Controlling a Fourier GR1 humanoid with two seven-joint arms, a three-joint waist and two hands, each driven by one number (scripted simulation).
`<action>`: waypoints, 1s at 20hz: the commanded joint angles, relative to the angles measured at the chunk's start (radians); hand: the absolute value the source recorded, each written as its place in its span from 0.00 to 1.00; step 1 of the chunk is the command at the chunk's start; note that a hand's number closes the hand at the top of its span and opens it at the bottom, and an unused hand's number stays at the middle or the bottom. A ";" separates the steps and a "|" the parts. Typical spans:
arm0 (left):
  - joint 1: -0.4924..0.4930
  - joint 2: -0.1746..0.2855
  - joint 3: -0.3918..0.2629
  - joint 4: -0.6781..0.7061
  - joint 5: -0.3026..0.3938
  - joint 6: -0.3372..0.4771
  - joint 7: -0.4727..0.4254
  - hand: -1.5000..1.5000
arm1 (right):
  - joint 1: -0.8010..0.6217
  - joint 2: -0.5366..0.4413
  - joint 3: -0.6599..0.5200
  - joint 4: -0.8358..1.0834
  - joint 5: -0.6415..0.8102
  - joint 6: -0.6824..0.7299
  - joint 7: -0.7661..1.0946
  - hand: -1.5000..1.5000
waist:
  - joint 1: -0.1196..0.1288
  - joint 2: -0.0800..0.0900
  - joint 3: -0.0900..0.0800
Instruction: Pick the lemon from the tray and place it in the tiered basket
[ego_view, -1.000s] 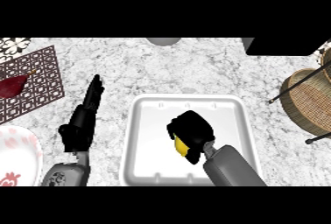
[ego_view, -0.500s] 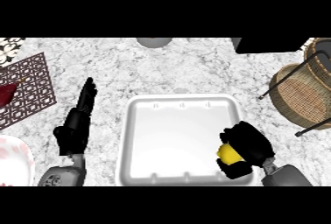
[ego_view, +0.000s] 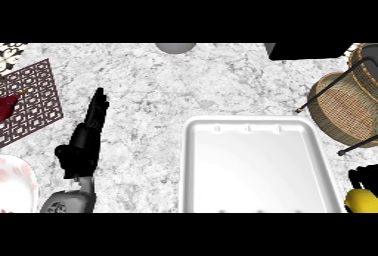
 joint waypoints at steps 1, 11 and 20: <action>0.002 -0.023 -0.025 -0.007 -0.014 0.012 0.019 0.50 | 0.114 -0.088 -0.220 -0.118 -0.171 -0.016 -0.062 1.00 | 0.001 0.000 0.000; 0.009 -0.017 -0.015 0.037 -0.009 0.002 -0.030 0.50 | 0.163 -0.196 -0.762 -0.286 -0.664 0.342 -0.102 1.00 | 0.007 0.002 -0.002; -0.060 -0.008 -0.007 0.052 -0.012 -0.008 0.012 0.50 | 0.014 -0.259 -0.946 -0.208 -1.005 0.698 0.089 1.00 | 0.038 0.008 -0.001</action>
